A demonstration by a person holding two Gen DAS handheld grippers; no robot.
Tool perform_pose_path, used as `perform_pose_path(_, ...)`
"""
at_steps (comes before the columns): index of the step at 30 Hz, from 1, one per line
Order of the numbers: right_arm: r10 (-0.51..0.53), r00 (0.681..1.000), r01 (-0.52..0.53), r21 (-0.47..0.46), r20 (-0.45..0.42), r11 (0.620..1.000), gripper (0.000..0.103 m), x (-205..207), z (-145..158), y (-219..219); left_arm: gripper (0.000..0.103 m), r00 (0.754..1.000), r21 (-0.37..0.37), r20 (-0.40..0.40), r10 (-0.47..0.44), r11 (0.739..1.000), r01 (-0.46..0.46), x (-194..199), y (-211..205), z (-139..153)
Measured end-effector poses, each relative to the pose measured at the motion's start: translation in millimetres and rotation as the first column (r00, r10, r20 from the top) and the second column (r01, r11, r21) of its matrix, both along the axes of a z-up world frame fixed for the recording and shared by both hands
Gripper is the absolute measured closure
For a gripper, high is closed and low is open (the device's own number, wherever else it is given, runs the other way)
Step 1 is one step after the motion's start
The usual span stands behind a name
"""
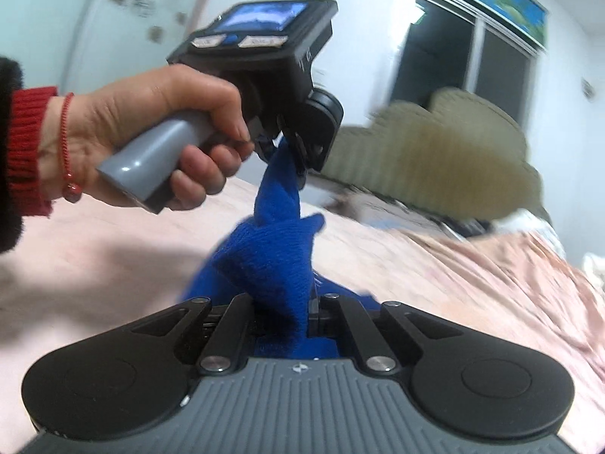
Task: Fold small clothes
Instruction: 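Fold the held side across the sweater and open both grippers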
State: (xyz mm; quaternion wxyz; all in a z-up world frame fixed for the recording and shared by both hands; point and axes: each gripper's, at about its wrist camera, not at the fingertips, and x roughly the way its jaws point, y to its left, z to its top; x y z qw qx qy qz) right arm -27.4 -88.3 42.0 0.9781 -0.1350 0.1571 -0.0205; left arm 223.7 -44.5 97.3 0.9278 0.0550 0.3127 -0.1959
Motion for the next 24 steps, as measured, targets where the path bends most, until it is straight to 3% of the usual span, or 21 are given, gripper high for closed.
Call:
perform_pose_path(5, -0.112, 0.992, 0.116, 0.082, -0.055, 0.99, 0.097, -1, -21, -52, 0.097, 0.994, 0.053, 0.013, -0.106, 0.993, 0.106, -8, -73, -33)
perform_pose_path(9, -0.134, 0.979, 0.166, 0.212, -0.156, 0.963, 0.094, -1, -42, -83, 0.096, 0.984, 0.063, -0.046, -0.173, 0.982, 0.176, -12, -103, -61)
perform_pose_path(11, -0.115, 0.967, 0.182, 0.299, -0.229, 0.937, 0.081, 4, -53, -97, 0.095, 0.976, 0.058, -0.114, -0.187, 0.979, 0.195, -11, -107, -72)
perform_pose_path(12, -0.099, 0.961, 0.187, 0.346, -0.257, 0.919, 0.068, 5, -57, -104, 0.095, 0.973, 0.05, -0.143, -0.184, 0.98, 0.193, -8, -105, -75)
perform_pose_path(15, -0.049, 0.954, 0.194, 0.485, -0.296, 0.853, 0.053, -4, -64, -122, 0.091, 0.964, 0.016, -0.189, -0.188, 0.981, 0.195, -3, -91, -73)
perform_pose_path(18, -0.061, 0.954, 0.219, 0.543, -0.293, 0.811, 0.053, -3, -59, -144, 0.069, 0.969, -0.014, -0.174, -0.174, 0.985, 0.174, 0, -71, -59)
perform_pose_path(20, -0.142, 0.949, 0.271, 0.5, -0.281, 0.823, 0.045, -3, -53, -150, 0.019, 0.982, -0.038, -0.118, -0.146, 0.989, 0.142, -1, -57, -43)
perform_pose_path(22, -0.203, 0.941, 0.305, 0.424, -0.269, 0.853, 0.04, 1, -50, -142, 0.007, 0.99, -0.102, -0.061, -0.129, 0.987, 0.123, -2, -44, -30)
perform_pose_path(24, -0.231, 0.936, 0.325, 0.397, -0.266, 0.858, 0.04, 8, -47, -140, 0.007, 0.99, -0.128, -0.064, -0.122, 0.985, 0.113, -2, -41, -20)
